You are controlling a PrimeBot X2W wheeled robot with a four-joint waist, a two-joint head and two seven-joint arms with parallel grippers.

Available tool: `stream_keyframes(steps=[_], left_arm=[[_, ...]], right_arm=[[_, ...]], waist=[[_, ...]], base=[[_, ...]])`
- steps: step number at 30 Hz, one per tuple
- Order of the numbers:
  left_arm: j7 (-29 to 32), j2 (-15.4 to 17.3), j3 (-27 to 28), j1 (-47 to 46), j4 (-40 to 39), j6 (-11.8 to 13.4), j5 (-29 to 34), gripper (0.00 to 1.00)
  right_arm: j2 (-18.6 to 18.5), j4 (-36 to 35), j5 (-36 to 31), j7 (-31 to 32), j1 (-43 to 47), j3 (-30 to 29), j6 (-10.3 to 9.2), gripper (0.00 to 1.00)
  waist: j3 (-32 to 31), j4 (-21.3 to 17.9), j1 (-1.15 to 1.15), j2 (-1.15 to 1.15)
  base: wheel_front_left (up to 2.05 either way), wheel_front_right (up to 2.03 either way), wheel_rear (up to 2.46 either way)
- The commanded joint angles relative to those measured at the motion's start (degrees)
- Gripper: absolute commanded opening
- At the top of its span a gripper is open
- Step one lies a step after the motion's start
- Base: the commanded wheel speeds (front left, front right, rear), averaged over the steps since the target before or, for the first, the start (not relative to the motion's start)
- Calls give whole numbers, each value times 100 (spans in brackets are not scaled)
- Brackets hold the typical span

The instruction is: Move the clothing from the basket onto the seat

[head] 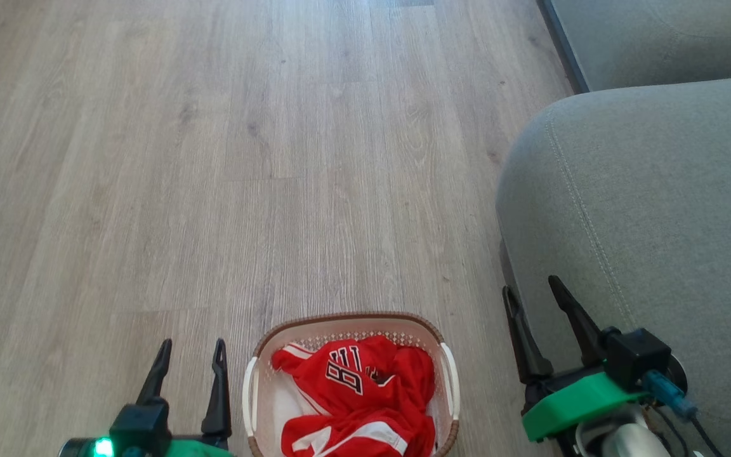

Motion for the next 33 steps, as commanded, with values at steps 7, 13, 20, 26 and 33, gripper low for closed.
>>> stream_keyframes(steps=[7, 13, 20, 26, 33], left_arm=[[-71, 8, 175, -232, -151, -37, 13, 100], [-71, 96, -95, -596, 133, -268, 256, 100], [-71, 92, -302, -1414, 605, -451, 275, 100], [-71, 61, -524, -2398, 1399, -629, 269, 100], [-71, 32, -966, -3498, 2807, -804, 427, 100]], right_arm=[[-71, -262, -12, -60, -115, 58, -1, 100], [-71, -430, -77, -60, -189, -104, -1, 100], [-71, -786, -131, -60, -511, -353, -1, 100], [-71, -1168, -182, -60, -1032, -599, -1, 100], [-71, -1707, -228, -60, -1561, -726, -1, 100]], waist=[[83, -6, 0, 0], [427, 15, 0, 0], [1298, -22, 0, 0], [2369, -162, 0, 0], [3385, -359, 0, 0]], base=[[0, 0, 0], [0, 0, 0], [0, 0, 0], [0, 0, 0], [0, 0, 0]])
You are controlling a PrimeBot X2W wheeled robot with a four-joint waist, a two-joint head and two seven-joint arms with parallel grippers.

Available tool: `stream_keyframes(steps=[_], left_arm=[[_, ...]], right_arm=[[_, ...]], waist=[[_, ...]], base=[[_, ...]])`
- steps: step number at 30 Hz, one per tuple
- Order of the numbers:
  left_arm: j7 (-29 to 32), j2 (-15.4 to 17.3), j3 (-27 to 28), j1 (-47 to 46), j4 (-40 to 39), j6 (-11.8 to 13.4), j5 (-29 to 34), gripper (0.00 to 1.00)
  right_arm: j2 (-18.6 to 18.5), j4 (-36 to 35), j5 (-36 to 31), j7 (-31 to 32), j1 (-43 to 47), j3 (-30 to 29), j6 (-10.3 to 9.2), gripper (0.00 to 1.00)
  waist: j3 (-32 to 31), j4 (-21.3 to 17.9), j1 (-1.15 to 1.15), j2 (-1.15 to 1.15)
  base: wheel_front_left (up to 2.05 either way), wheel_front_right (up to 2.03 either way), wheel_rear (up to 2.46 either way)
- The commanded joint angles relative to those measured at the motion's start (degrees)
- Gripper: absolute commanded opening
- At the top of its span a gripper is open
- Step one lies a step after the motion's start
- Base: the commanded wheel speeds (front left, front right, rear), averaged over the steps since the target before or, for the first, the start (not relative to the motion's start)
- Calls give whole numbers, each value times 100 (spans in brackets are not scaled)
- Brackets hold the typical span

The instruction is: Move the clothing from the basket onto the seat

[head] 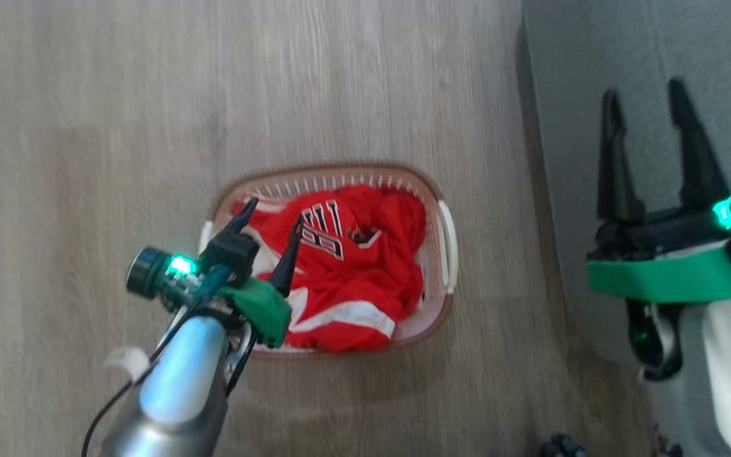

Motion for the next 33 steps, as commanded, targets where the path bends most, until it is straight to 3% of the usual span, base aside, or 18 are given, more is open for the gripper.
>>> stream_keyframes(steps=[1, 11, 21, 32, 33], left_arm=[[-61, 35, 73, -170, 45, -27, 77, 100], [-61, 17, -635, -1507, 2056, -155, 447, 100], [-61, 32, -1211, -2342, 2975, -188, 823, 100], [280, 27, -1340, -2712, 3682, -124, 788, 100], [325, 27, -1328, -2721, 3711, -103, 761, 85]], right_arm=[[-56, -282, -31, -52, -118, 80, -1, 100], [-56, -792, 11, -52, -427, 4, -1, 100], [-56, -964, 162, -52, -540, 109, -1, 100], [-56, -984, 293, -52, -616, 167, -1, 100], [-56, -986, 305, -52, -626, 172, -1, 100]], waist=[[648, -208, -1, 0], [1540, -475, -1, 0], [2006, -687, -1, 0], [2232, -817, -1, 0], [2257, -825, -1, 0]], base=[[0, 0, 0], [0, 0, 0], [0, 0, 0], [0, 0, 0], [0, 0, 0]])
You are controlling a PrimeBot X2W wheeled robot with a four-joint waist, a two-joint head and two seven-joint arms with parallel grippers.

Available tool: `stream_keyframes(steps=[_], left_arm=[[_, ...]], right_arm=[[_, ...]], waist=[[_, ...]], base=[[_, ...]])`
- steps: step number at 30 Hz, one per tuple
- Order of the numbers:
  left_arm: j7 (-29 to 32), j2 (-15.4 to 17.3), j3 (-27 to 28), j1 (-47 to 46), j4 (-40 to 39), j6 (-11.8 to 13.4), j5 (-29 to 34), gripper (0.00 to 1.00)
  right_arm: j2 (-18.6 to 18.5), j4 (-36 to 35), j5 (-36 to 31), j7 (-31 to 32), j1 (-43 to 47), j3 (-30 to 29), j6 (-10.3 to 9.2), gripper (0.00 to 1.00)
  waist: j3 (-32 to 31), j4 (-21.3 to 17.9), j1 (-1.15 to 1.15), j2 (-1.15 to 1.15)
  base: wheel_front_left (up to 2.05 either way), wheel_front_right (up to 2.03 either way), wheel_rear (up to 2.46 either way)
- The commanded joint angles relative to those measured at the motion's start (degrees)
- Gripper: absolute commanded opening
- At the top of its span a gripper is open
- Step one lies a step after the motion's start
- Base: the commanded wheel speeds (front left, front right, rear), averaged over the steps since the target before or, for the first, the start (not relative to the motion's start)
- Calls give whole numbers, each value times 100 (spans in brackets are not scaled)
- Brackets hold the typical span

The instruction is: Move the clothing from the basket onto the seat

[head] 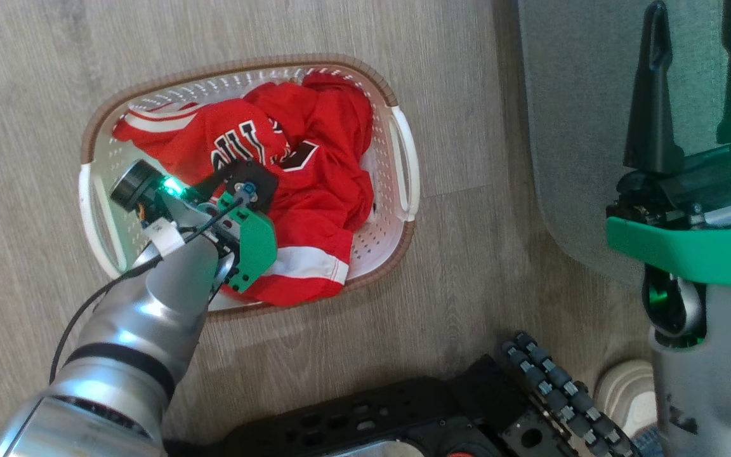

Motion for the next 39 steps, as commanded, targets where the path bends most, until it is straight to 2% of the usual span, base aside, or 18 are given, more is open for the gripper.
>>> stream_keyframes(steps=[1, 2, 5, 6, 12, 19, 29, 39], left_arm=[[35, 67, 71, 62, -13, 48, -75, 53], [75, 66, 76, 60, 7, 54, -101, 45], [135, 62, 77, 63, 46, 64, -173, 4], [131, 61, 73, 61, 53, 64, -195, 0], [-109, 53, 83, 136, -34, 45, -445, 0], [-358, 51, 48, 528, -713, -4, -1067, 0], [-392, 51, -87, 1293, -2054, 141, -1732, 0], [-393, 50, -167, 1572, -2513, -17, -2191, 0]], right_arm=[[-53, -216, 54, -36, 62, 106, -1, 100], [-53, -219, 60, -36, 55, 108, -1, 100], [-53, -226, 64, -36, 43, 102, -1, 100], [-53, -225, 62, -36, 39, 96, -1, 100], [-53, -132, 3, -36, 20, 74, -1, 100], [-53, 148, -42, -36, 59, 124, -1, 100], [-53, 891, -165, -36, 457, 126, -1, 100], [-53, 1589, -290, -36, 1162, 125, -1, 100]], waist=[[39, -17, 0, 0], [58, -21, 0, 0], [99, -19, 0, 0], [105, -14, 0, 0], [-40, 77, 0, 0], [-648, 222, 0, 0], [-2103, 464, 0, 0], [-3686, 549, 0, 0]], base=[[0, 0, 0], [0, 0, 0], [0, 0, 0], [0, 0, 0], [0, 0, 0], [0, 0, 0], [0, 0, 0], [0, 0, 0]])
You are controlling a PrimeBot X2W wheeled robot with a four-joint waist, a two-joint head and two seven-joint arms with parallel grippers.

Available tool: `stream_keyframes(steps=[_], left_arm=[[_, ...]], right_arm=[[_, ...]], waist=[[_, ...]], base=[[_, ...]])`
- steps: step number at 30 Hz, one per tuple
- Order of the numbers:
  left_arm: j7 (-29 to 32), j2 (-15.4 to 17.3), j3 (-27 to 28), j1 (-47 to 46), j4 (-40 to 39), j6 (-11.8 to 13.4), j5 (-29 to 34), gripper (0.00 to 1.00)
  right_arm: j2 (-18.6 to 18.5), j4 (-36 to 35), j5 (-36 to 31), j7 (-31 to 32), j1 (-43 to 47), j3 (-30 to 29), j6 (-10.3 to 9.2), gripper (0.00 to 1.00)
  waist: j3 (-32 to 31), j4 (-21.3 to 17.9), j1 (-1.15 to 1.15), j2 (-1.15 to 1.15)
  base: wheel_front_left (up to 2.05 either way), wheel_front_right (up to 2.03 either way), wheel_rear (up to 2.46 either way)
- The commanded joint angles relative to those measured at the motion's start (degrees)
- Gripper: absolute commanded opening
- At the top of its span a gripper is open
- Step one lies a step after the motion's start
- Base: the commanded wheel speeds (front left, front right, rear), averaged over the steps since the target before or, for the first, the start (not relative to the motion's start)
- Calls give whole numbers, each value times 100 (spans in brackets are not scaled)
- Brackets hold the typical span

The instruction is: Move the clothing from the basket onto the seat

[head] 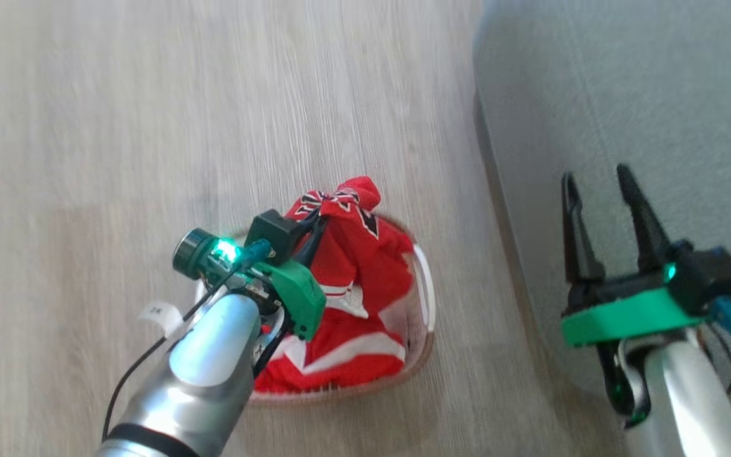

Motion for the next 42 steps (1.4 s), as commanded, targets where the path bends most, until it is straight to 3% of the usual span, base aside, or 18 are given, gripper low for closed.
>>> stream_keyframes(steps=[1, 10, 25, 29, 42], left_arm=[[-70, 54, 123, -74, -271, -42, -130, 0], [77, 58, 154, -209, -525, -76, -446, 0], [738, 74, 19, -1039, -1264, -143, -672, 0], [844, 60, -93, -1175, -1453, -87, -823, 0], [913, 54, -926, -1383, -1991, 362, -1608, 0]], right_arm=[[-52, -74, -59, -37, 171, 105, -1, 100], [-52, 263, -140, -37, 688, 151, -1, 100], [-52, 490, -139, -37, 762, 587, -1, 100], [-52, 613, -158, -37, 574, 904, -1, 100], [-52, 1921, -87, -37, -643, 2111, -1, 100]], waist=[[-842, 84, 0, -1], [-1786, 67, 0, -1], [-2386, 251, 0, -1], [-2472, 330, 0, -1], [-2638, 547, 0, -1]], base=[[0, 0, 0], [0, 0, 0], [0, 0, 0], [0, 0, 0], [0, 0, 0]])
